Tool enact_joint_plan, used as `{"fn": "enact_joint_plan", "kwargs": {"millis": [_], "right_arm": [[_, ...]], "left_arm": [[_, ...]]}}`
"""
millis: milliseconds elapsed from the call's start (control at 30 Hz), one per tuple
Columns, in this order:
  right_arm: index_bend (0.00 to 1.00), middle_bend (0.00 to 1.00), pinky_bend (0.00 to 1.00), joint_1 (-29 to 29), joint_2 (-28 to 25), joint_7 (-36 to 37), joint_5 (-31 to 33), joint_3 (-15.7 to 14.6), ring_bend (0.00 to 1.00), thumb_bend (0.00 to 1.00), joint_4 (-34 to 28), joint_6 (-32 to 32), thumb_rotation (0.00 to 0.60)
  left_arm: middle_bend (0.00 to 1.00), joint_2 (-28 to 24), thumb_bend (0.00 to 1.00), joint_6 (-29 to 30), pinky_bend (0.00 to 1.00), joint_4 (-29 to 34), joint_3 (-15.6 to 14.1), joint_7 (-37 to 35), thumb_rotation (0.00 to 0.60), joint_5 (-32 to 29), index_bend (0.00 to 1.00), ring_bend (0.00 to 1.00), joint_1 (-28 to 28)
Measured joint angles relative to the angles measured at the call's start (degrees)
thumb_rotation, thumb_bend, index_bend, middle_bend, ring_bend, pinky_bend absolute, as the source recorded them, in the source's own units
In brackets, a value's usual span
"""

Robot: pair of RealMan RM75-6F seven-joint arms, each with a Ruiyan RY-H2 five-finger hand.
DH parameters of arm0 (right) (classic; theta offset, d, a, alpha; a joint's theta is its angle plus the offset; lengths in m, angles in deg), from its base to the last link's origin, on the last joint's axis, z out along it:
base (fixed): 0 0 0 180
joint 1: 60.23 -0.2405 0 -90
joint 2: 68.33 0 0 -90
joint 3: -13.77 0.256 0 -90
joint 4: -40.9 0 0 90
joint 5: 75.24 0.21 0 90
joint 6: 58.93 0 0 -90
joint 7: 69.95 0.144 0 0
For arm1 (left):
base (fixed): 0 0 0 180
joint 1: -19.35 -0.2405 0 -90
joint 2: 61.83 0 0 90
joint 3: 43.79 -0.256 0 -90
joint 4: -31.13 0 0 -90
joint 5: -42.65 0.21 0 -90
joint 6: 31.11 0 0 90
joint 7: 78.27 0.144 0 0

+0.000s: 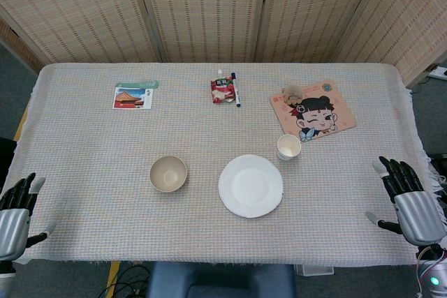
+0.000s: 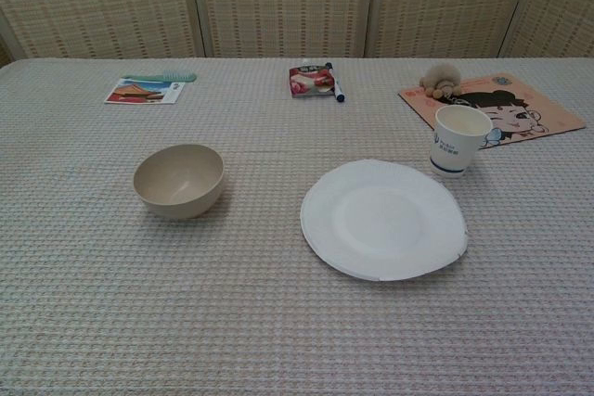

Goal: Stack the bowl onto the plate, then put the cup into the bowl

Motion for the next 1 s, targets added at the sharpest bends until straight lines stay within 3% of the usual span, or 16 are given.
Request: {"fn": "enact_joint_plan", "kwargs": {"millis": [367,500,1000], "right_arm": [[0.0,0.0,0.0,0.1,-0.2,0.5,0.2,0.0,0.0,0.07,0.1,-0.1,0.6],[0.0,0.0,0.0,0.0,-0.2,0.6,0.2,0.1,0.0,0.07,-0.1,-0.1,0.6],[0.0,0.0,0.0,-1.6,0.1,2.3,2.9,0.9,0.0,0.07,1.1,3.4,0.6]], "left_arm": [[0.0,0.2,0.21,-0.3,0.16,-0.2,-0.2,-1.2,0.6,1.6,0.07,0.0,0.6],[0.07,0.9,0.21,-1.9,0.16,-1.3,-0.1,-2.2,0.6,2.5,0.11,0.0,2.0],[0.11,8.3,0.21,-15.0,0.15,-11.9,0.8,-10.1,0.6,10.4,0.25,0.0,16.6]]}}
